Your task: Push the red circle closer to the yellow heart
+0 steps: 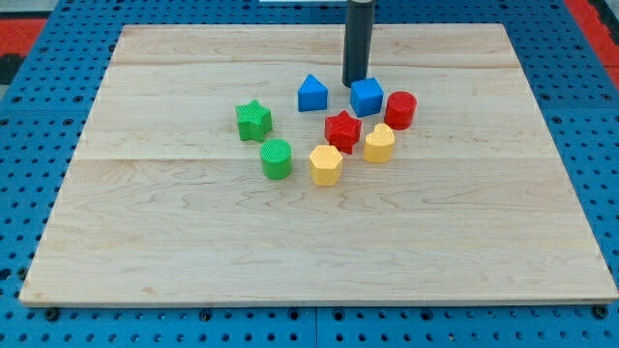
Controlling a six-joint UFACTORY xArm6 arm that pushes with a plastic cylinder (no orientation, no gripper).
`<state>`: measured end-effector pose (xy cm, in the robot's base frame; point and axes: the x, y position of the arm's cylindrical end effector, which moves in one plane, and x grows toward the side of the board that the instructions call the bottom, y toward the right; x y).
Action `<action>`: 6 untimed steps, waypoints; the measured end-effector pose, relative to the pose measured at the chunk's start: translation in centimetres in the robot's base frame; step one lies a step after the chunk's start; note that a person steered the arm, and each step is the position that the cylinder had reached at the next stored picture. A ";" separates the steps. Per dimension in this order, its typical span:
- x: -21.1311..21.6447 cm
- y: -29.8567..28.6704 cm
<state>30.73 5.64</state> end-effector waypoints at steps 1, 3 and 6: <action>-1.2 3.0; 2.4 5.5; 4.9 5.6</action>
<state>35.65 11.24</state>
